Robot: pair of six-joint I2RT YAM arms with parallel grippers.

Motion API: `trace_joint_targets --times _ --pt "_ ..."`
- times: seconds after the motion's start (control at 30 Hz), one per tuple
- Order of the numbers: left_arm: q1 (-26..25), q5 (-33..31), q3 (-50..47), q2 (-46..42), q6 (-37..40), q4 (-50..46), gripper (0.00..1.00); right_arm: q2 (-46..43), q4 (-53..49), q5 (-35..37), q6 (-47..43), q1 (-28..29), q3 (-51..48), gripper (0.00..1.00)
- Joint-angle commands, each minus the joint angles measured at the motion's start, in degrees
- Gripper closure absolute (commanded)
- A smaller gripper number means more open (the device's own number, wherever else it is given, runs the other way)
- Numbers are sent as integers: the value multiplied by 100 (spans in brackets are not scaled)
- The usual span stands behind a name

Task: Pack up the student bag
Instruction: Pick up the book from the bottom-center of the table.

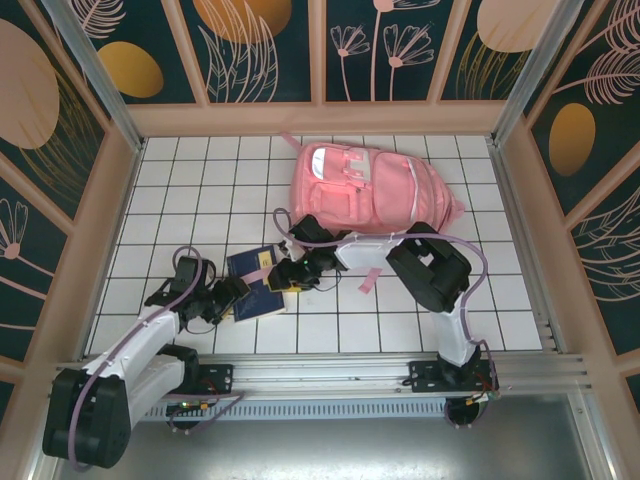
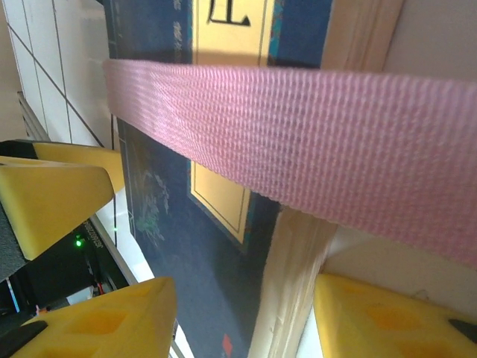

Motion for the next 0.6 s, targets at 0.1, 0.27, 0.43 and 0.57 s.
trace_joint_targets --times 0.1,0.27,0.43,0.57 --pt "-93 -133 -165 357 6 698 32 -61 -7 -307 85 64 275 52" --pt "-102 -142 -170 356 37 716 32 -233 30 -415 186 64 297 55" --pt "-111 -134 -183 401 52 742 32 -337 -20 -394 186 63 343 60" --pt "-110 -142 -181 375 57 742 33 -453 -59 -382 186 64 315 64"
